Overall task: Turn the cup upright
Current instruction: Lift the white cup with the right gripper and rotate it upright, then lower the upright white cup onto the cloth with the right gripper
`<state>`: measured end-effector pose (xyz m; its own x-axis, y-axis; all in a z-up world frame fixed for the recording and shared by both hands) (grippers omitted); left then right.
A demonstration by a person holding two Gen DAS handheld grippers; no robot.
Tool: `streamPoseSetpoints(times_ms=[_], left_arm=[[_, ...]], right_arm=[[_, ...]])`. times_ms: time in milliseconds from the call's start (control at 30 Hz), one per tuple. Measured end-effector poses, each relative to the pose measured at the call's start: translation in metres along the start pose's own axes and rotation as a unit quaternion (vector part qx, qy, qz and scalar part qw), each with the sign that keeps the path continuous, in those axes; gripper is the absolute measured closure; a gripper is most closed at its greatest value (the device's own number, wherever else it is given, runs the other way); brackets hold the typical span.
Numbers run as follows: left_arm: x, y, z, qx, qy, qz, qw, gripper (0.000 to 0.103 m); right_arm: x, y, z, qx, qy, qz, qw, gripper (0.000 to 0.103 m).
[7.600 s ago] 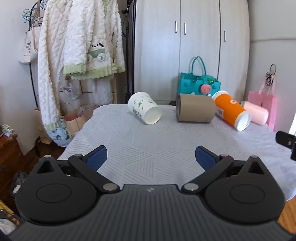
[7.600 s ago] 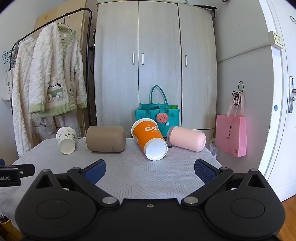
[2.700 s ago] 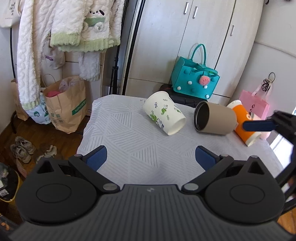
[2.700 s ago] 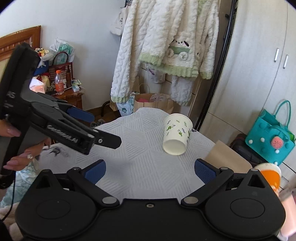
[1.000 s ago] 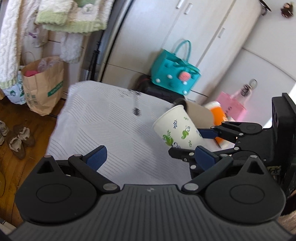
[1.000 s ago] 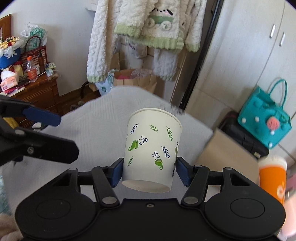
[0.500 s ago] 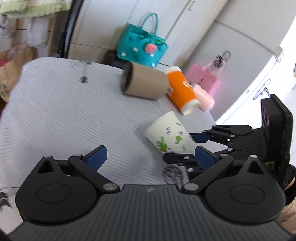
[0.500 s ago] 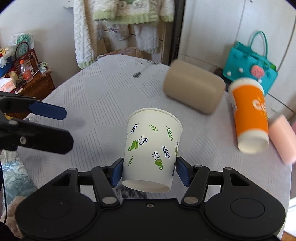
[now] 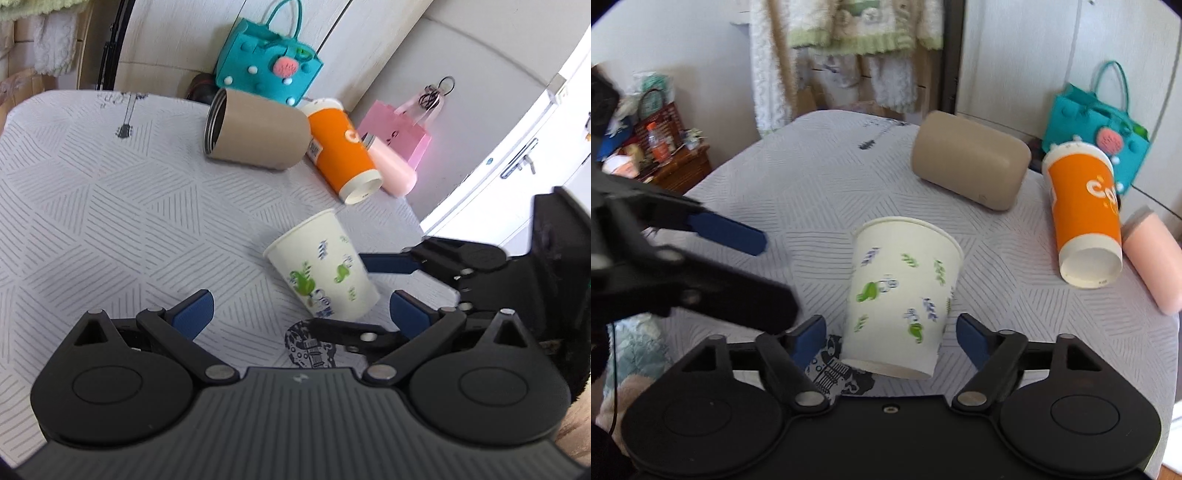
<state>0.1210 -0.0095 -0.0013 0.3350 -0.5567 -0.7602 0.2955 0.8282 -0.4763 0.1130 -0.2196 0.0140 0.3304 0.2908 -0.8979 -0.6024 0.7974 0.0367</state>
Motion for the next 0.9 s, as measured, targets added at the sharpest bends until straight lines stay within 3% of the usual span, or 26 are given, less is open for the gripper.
streamPoseSetpoints(times_ms=[233,400,500,700,900], left_arm=[[0.022,0.004,0.012,-0.025,0.027,-0.044,0.9984,0.002],[0.038,-0.001,0.02,-0.026,0.036,-0.037,0.9983,0.003],[0.044,0.0,0.021,-0.039,0.038,-0.047,0.9974,0.009],[0.057,0.0,0.023,-0.051,0.054,-0.069,0.9948,0.034],[0.048,-0.02,0.017,0.003,0.005,-0.033,0.9994,0.038]], right_arm=[[-0.001,-0.021,0.005,0.003,0.012,0.05,0.999,0.017],[0.002,-0.033,0.009,-0.011,0.019,0.09,0.996,0.018],[0.006,-0.037,0.01,-0.008,0.028,0.104,0.994,0.03],[0.012,-0.041,0.004,0.001,0.029,0.122,0.992,0.037],[0.001,-0.034,-0.007,-0.013,-0.02,0.093,0.995,0.037]])
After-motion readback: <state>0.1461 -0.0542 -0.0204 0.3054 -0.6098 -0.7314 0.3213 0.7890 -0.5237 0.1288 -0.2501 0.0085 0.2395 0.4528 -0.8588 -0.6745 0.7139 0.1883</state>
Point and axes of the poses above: each gripper's, at about its wrist camera, not at the fingertips, and x roughly the way its jaws point, y to its left, z to its top, the point moved 1 cm from there along x, roughly the way its jaws point, and after that the axes turned 12 degrees about y, right-handed, at the moved point
